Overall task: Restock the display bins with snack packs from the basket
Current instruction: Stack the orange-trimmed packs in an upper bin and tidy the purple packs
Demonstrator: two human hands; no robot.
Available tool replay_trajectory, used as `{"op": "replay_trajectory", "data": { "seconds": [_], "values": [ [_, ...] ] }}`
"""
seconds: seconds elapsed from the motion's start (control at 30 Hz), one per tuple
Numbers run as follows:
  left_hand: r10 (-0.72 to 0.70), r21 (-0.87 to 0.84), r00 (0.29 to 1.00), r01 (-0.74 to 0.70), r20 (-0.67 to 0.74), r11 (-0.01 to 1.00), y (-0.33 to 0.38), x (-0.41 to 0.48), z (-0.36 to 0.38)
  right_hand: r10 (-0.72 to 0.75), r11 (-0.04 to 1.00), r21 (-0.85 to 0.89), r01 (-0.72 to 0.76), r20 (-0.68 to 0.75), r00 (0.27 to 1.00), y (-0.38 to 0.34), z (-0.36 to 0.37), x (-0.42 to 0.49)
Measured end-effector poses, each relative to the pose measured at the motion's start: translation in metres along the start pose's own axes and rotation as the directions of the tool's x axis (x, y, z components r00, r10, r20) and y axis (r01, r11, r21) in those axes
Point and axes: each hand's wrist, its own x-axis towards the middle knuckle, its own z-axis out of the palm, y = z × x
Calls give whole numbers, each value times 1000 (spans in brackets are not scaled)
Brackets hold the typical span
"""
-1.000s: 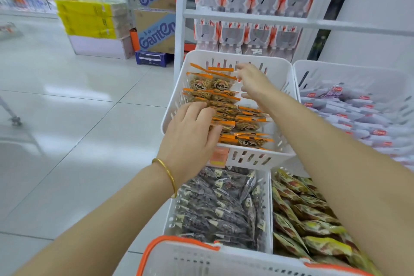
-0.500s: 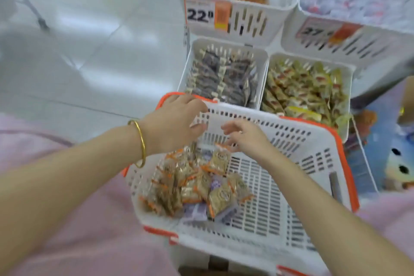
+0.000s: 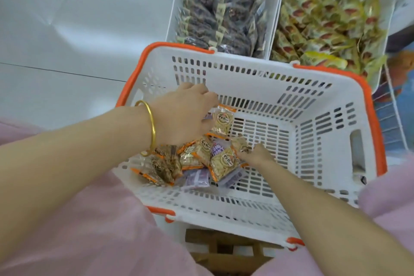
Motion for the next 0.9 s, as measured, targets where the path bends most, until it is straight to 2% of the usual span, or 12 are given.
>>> {"op": "replay_trajectory", "data": {
  "seconds": [0.1,0.23,0.3,0.37,0.47,0.53,0.6,0.67,0.7,0.77,0.83,0.9],
  "values": [
    [-21,0,999,21,30,1000,-1,1,3,-7,995,99,5,29,1000,3,1,8],
    [-39,12,998,38,54,999,-4,3,3,-197,941,262,215,-92,976,-9,-20,10],
    [-39,12,998,38,49,999,-5,4,3,-326,893,315,321,-37,945,-20,-37,8],
    [-44,3,998,44,52,999,-4,4,2,-390,879,319,353,58,919,-33,-53,10],
    [-61,-14,996,62,71,998,-3,6,2,-382,902,283,327,168,909,-53,-53,20],
    [-68,-17,994,70,86,997,-2,7,1,-359,890,341,303,117,926,-63,-38,28],
    [-67,-8,994,68,91,998,-3,8,0,-297,855,463,235,67,952,-69,-23,37],
    [-62,-14,992,64,106,998,-3,9,2,-237,784,605,137,88,968,-74,-13,38],
    [-57,-11,992,59,109,998,-3,10,2,-216,774,619,129,67,974,-74,-9,41],
    [-49,-4,993,50,110,999,-4,11,1,-226,802,562,202,-28,974,-72,-9,39],
    [-56,-6,993,57,100,998,-6,13,0,-292,833,458,310,-111,950,-69,-16,28],
    [-67,-43,994,71,85,997,-7,17,-2,-381,823,408,396,-123,916,-64,-32,11]
  ]
}}
